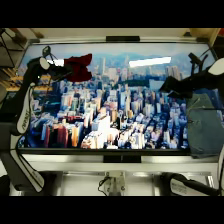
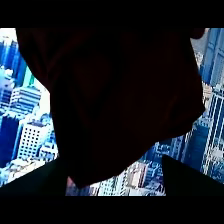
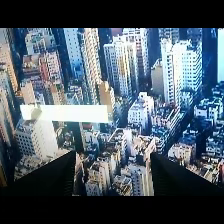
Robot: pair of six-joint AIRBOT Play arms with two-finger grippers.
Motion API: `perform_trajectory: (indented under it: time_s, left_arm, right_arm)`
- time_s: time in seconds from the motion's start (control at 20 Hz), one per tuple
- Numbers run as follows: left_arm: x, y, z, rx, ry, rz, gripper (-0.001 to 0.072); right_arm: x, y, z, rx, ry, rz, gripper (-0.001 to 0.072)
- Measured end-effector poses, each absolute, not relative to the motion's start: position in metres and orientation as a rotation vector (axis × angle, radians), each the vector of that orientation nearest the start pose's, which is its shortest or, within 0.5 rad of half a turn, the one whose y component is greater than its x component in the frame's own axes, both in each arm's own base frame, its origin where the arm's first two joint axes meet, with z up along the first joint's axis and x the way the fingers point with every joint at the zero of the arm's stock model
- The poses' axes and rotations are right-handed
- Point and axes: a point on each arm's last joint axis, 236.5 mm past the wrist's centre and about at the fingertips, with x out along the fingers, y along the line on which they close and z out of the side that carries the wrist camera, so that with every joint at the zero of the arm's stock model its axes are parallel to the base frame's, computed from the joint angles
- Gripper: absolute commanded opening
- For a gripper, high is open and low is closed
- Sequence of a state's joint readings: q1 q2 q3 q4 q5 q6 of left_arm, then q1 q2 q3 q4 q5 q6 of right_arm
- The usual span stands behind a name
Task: Fold the shirts.
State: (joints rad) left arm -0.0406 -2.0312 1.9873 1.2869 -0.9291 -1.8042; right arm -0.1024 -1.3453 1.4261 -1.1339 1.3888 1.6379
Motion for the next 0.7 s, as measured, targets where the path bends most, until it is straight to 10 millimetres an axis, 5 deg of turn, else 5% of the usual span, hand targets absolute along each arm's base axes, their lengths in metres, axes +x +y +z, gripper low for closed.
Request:
perform_trajectory:
  time_s: [0.15, 0.2, 0.25, 0.3, 0.5, 0.6, 0.7]
  left_arm:
    - [0.634, -0.082, -0.047, -0.526, 1.003, -0.070, 0.0699]
    - [0.638, -0.084, -0.053, -0.539, 0.998, -0.076, 0.0492]
    - [0.640, -0.086, -0.057, -0.549, 0.994, -0.080, 0.0144]
    - [0.643, -0.088, -0.060, -0.556, 0.986, -0.083, 0.0036]
    - [0.645, -0.102, -0.040, -0.608, 0.963, -0.138, 0.0033]
    - [0.639, -0.119, 0.003, -0.571, 0.923, -0.221, 0.0032]
    - [0.623, -0.136, 0.073, -0.481, 0.845, -0.314, 0.0032]
  right_arm:
    - [0.397, 0.061, 0.084, 0.478, 1.286, 0.198, 0.0573]
    - [0.396, 0.061, 0.084, 0.479, 1.291, 0.199, 0.0573]
    - [0.396, 0.062, 0.084, 0.481, 1.291, 0.202, 0.0573]
    - [0.395, 0.063, 0.084, 0.481, 1.295, 0.204, 0.0573]
    - [0.402, 0.061, 0.085, 0.481, 1.266, 0.199, 0.0573]
    - [0.408, 0.060, 0.090, 0.483, 1.229, 0.193, 0.0573]
    - [0.409, 0.059, 0.105, 0.463, 1.181, 0.202, 0.0573]
